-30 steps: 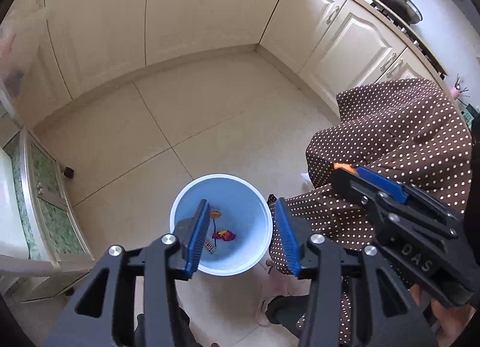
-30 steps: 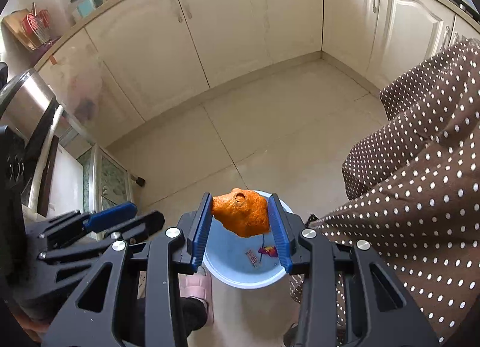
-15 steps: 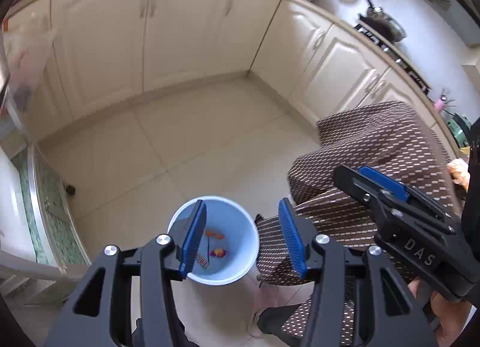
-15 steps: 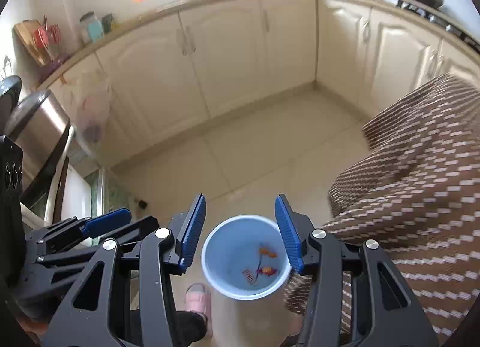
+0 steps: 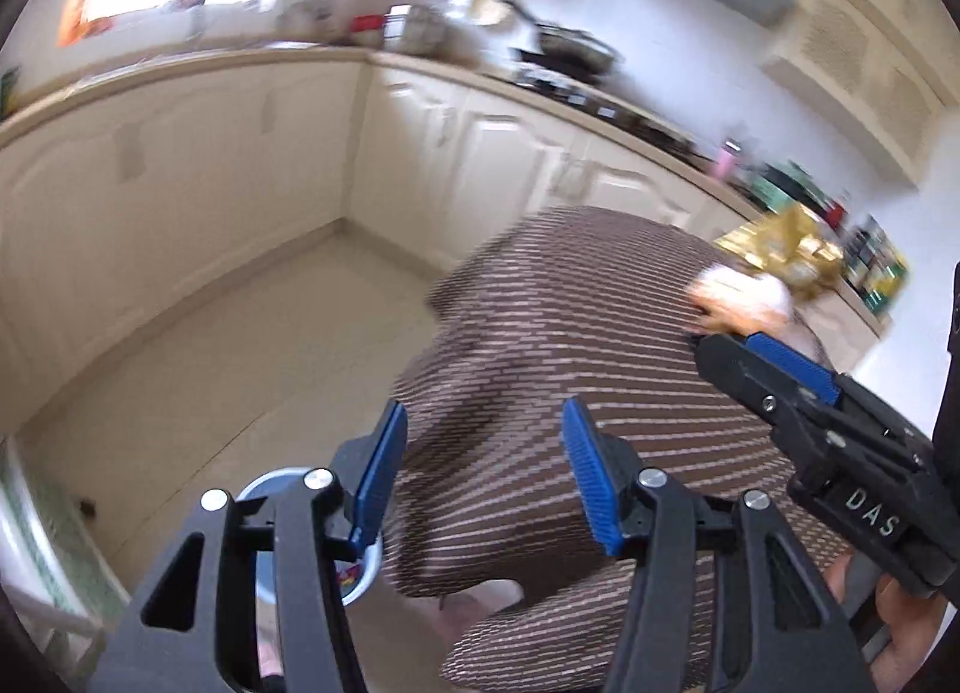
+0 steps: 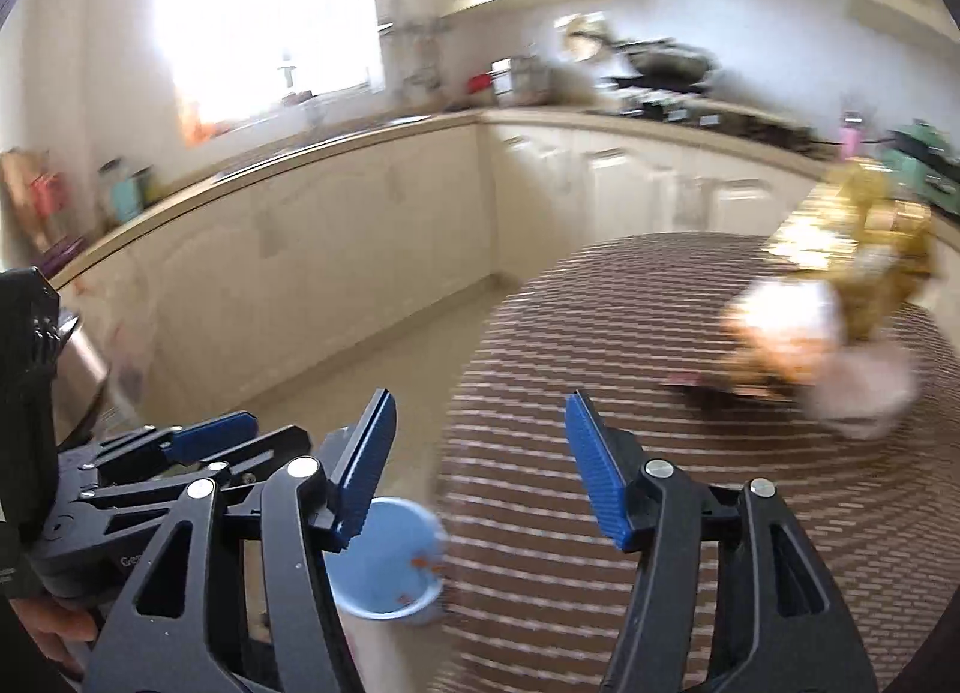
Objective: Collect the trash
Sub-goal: 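Return both tools to the table, then grasp the dark snack packet with the left tool while the right tool grasps the white plastic bag, then lift the white plastic bag with the right tool while the left tool holds the dark packet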
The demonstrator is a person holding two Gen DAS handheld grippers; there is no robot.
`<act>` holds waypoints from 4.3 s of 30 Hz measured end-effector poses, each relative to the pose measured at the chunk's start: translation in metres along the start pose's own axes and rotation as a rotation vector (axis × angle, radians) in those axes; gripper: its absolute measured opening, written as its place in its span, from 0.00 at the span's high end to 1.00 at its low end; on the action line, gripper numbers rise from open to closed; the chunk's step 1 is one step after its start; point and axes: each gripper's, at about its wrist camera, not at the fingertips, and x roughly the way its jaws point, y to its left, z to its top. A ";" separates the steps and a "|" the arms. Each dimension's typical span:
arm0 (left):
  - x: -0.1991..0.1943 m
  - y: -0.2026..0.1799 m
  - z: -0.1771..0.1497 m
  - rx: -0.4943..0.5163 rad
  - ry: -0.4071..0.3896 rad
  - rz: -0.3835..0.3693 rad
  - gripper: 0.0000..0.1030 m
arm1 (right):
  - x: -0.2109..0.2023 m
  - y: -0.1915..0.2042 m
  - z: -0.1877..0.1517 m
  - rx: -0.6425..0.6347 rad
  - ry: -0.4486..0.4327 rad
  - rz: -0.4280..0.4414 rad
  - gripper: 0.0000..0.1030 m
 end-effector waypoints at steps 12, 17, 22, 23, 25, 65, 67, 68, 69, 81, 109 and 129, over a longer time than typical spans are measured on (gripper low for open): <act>0.073 -0.162 0.011 0.386 0.032 -0.017 0.48 | -0.041 -0.163 -0.027 0.197 -0.002 -0.199 0.42; 0.100 -0.203 0.010 0.582 -0.002 0.036 0.48 | -0.035 -0.186 -0.031 0.241 0.017 -0.200 0.39; 0.133 -0.223 0.010 0.677 0.051 0.055 0.48 | -0.022 -0.205 -0.025 0.275 0.039 -0.190 0.39; 0.139 -0.225 0.010 0.692 0.055 0.067 0.48 | -0.021 -0.207 -0.023 0.280 0.042 -0.187 0.39; 0.149 -0.227 0.011 0.704 0.076 0.075 0.48 | -0.019 -0.208 -0.020 0.279 0.047 -0.189 0.39; 0.120 -0.088 0.056 0.177 0.012 -0.102 1.00 | 0.096 -0.160 0.052 0.213 0.115 -0.164 0.29; 0.120 -0.085 0.057 0.164 0.006 -0.107 1.00 | 0.105 -0.165 0.055 0.240 0.128 -0.152 0.29; 0.121 -0.083 0.058 0.158 0.001 -0.100 1.00 | 0.109 -0.167 0.056 0.252 0.135 -0.143 0.29; 0.122 -0.083 0.058 0.156 0.003 -0.099 1.00 | 0.114 -0.170 0.056 0.266 0.150 -0.131 0.29; 0.126 -0.075 0.057 0.082 0.008 -0.150 1.00 | 0.100 -0.149 0.054 0.170 0.096 -0.118 0.67; 0.137 -0.070 0.036 0.163 0.083 -0.080 0.52 | 0.074 -0.115 0.030 0.157 0.062 -0.102 0.68; 0.082 -0.016 0.032 0.055 -0.008 -0.014 0.91 | 0.064 -0.051 0.041 0.082 0.044 -0.003 0.68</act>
